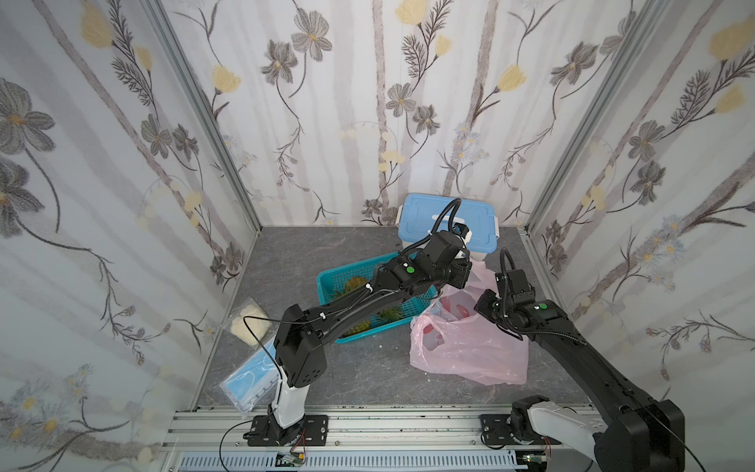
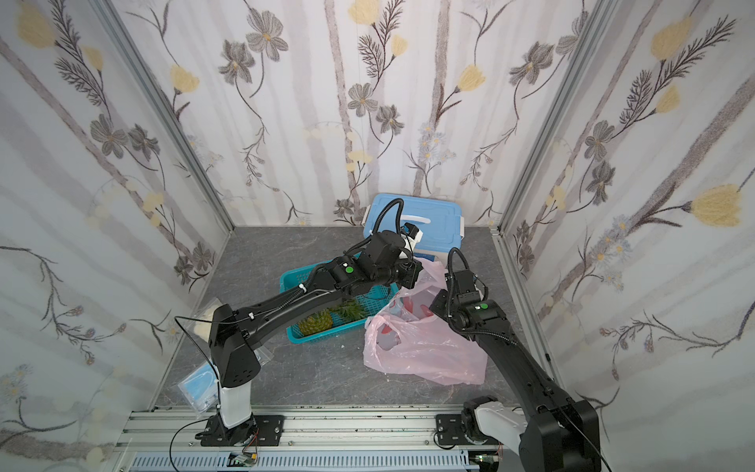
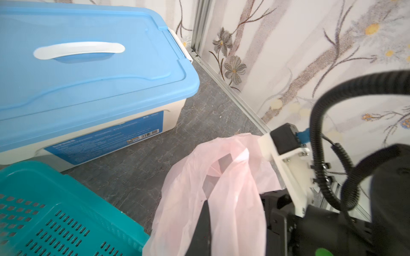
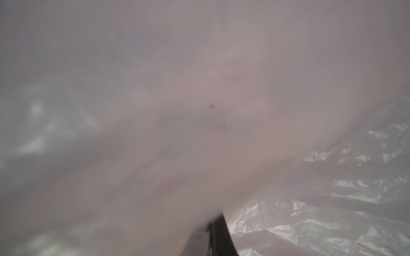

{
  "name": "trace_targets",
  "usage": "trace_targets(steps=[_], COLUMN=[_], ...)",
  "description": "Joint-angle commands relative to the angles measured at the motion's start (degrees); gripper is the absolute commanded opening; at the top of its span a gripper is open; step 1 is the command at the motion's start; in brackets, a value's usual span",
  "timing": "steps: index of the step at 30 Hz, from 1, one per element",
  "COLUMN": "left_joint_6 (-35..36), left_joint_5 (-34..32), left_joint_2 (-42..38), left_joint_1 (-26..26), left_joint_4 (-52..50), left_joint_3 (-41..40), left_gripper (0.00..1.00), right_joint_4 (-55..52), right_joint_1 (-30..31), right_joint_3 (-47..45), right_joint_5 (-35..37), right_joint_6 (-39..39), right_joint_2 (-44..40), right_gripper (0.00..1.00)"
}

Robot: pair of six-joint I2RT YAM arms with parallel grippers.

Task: Place the pineapple into a plastic bag & tie a knot
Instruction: Open the plastic bag at the center of the board.

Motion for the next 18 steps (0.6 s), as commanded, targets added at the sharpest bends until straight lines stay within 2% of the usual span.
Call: trace_targets(steps=[1,2,4,7,11,14,18], left_joint_6=[-2.6,-2.86,-2.3,3.13,11.05,16.78,20.49], left_joint_5=[-6.35,-6.44,-5.42,-3.2,2.83,8.7,9.53], left_joint_2=[0.84,1.18,1.77,0.23,-5.88,-11.32,-17.04], left_joint_1=[1.39,1.84,2.79,3.19,3.67,3.97,4.18], left_joint_4=[-0.41,-0.16,0.29,2.15,5.57,4.41,-2.58], left_joint_3=[0.94,0.92,1.43,1.16,-3.48,-8.2,-11.95], left_gripper=[0.09,0.15,0.44,0.73,0.97,1.0,1.0], right_joint_4=[-3.92,-4.99,-7.73,-10.64,-13.99,-17.33,-20.03], right_joint_1=[-1.23,-1.93,-3.26,-5.66,-8.46,-9.64,-10.52], right_joint_3=[2.68,3.75,6.25,9.84,15.86,21.09,25.26], right_joint_5=[-1.08,-2.82,-5.73,-10.54,-17.98,-19.93,-22.23], right_joint_6=[-7.91,-10.61,-16.11,-21.88,-26.57,-28.86,-29.79], right_joint_2=[-1.0,-1.29,-1.42,0.22,4.42,7.18,10.09], right_gripper=[0.0,0.0,0.0,0.0,0.0,0.0,0.0])
